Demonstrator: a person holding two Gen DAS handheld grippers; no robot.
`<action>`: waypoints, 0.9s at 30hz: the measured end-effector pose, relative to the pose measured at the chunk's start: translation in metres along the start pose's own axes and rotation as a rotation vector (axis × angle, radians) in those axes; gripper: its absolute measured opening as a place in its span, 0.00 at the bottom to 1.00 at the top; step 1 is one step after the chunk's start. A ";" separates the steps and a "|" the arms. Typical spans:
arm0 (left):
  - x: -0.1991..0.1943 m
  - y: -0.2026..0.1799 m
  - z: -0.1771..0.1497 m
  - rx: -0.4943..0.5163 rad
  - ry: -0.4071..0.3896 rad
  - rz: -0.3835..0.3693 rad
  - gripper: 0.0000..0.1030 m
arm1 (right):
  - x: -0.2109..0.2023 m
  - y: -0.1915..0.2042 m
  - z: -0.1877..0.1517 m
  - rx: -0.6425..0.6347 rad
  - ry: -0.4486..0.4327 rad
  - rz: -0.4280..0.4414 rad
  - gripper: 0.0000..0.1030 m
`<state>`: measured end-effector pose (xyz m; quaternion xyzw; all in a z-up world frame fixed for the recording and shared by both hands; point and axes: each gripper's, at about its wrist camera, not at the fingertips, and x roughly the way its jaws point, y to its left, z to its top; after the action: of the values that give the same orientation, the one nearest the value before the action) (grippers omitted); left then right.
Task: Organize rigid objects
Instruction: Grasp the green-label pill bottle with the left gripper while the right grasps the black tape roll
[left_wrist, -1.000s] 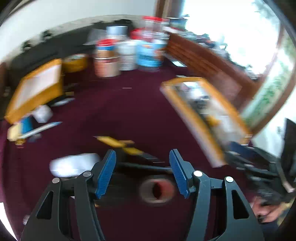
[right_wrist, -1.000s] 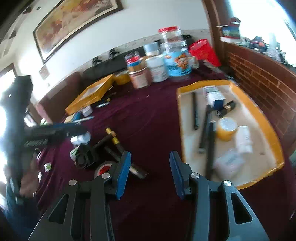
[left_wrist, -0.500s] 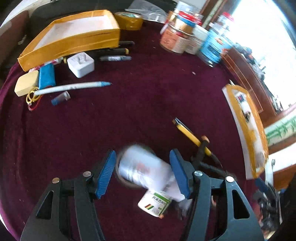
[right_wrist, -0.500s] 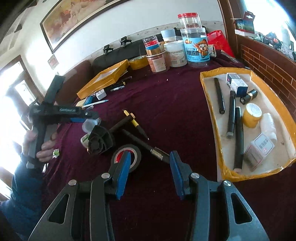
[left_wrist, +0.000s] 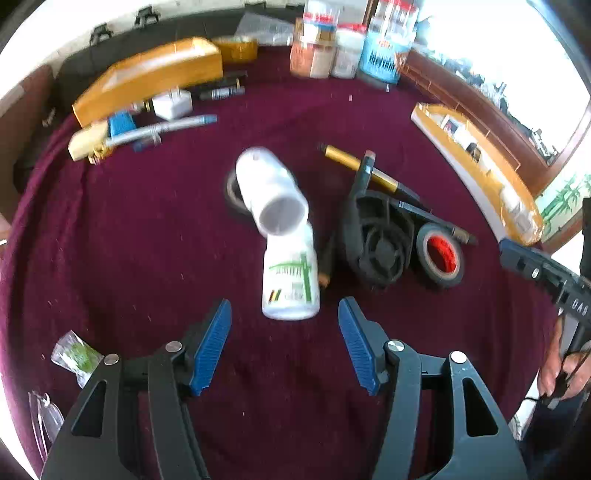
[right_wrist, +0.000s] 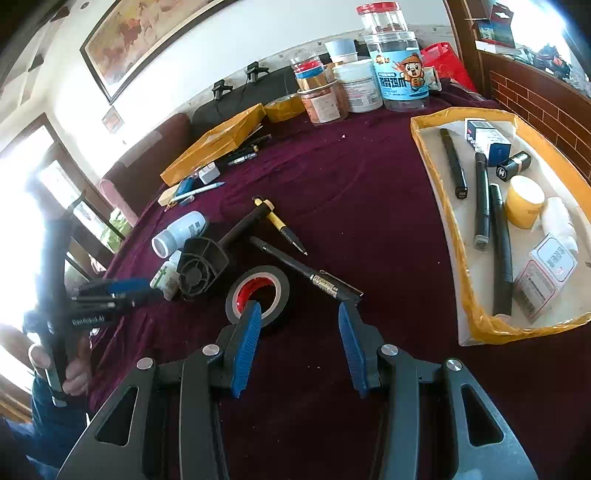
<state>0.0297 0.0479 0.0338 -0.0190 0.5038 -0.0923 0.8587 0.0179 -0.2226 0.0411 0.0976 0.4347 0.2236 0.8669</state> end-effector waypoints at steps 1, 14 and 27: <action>-0.002 -0.001 0.002 0.003 -0.013 0.009 0.58 | 0.001 0.001 0.000 -0.002 0.002 0.000 0.38; 0.024 -0.011 0.023 0.009 -0.042 0.073 0.45 | 0.012 0.010 -0.005 -0.023 0.037 0.007 0.38; 0.009 0.005 0.021 -0.046 -0.117 -0.054 0.30 | 0.043 0.043 -0.005 -0.133 0.086 -0.032 0.53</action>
<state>0.0524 0.0497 0.0358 -0.0576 0.4540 -0.1026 0.8832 0.0229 -0.1643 0.0232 0.0234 0.4573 0.2419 0.8555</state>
